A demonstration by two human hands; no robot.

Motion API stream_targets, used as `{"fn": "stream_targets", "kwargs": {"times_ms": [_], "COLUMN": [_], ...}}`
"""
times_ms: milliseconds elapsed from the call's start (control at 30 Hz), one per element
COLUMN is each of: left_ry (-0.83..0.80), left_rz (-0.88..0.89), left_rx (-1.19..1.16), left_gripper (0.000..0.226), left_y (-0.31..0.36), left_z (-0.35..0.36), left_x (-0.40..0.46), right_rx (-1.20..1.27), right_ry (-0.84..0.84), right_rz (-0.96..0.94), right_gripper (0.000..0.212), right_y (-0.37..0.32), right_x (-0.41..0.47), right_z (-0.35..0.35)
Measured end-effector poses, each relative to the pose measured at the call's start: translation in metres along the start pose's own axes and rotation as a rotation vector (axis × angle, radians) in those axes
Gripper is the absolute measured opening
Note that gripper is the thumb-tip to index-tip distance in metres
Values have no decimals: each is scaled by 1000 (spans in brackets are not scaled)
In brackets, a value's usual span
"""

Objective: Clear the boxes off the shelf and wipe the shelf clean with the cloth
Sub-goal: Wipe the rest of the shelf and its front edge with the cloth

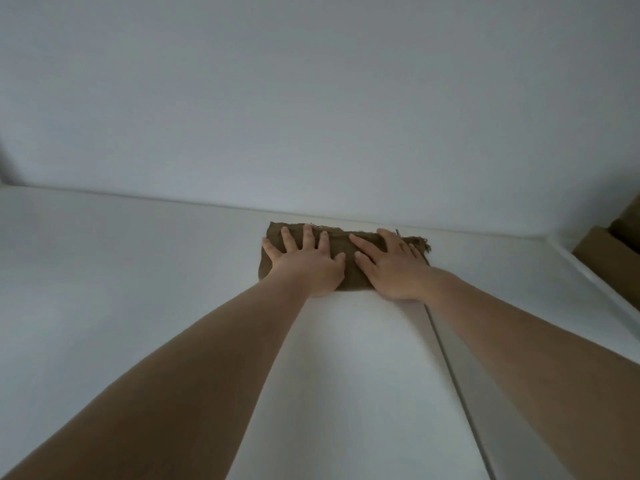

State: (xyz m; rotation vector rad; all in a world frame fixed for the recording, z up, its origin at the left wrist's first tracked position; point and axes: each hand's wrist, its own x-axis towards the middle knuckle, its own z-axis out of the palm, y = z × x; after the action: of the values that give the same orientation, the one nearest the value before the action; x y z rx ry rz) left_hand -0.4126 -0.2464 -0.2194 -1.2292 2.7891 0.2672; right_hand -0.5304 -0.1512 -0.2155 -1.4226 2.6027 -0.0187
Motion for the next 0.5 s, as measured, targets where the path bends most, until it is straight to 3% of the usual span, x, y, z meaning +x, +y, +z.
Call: {"fn": "stream_targets", "kwargs": {"times_ms": [500], "left_ry": [-10], "left_rz": [120], "left_rx": [16], "left_gripper": [60], "left_y": [-24], "left_z": [-11], "left_x": [43], "right_rx": [53], "right_ry": [6], "right_rz": [215], "right_gripper": [56], "right_y": [-33], "right_x": [33], "right_z": [-5]}}
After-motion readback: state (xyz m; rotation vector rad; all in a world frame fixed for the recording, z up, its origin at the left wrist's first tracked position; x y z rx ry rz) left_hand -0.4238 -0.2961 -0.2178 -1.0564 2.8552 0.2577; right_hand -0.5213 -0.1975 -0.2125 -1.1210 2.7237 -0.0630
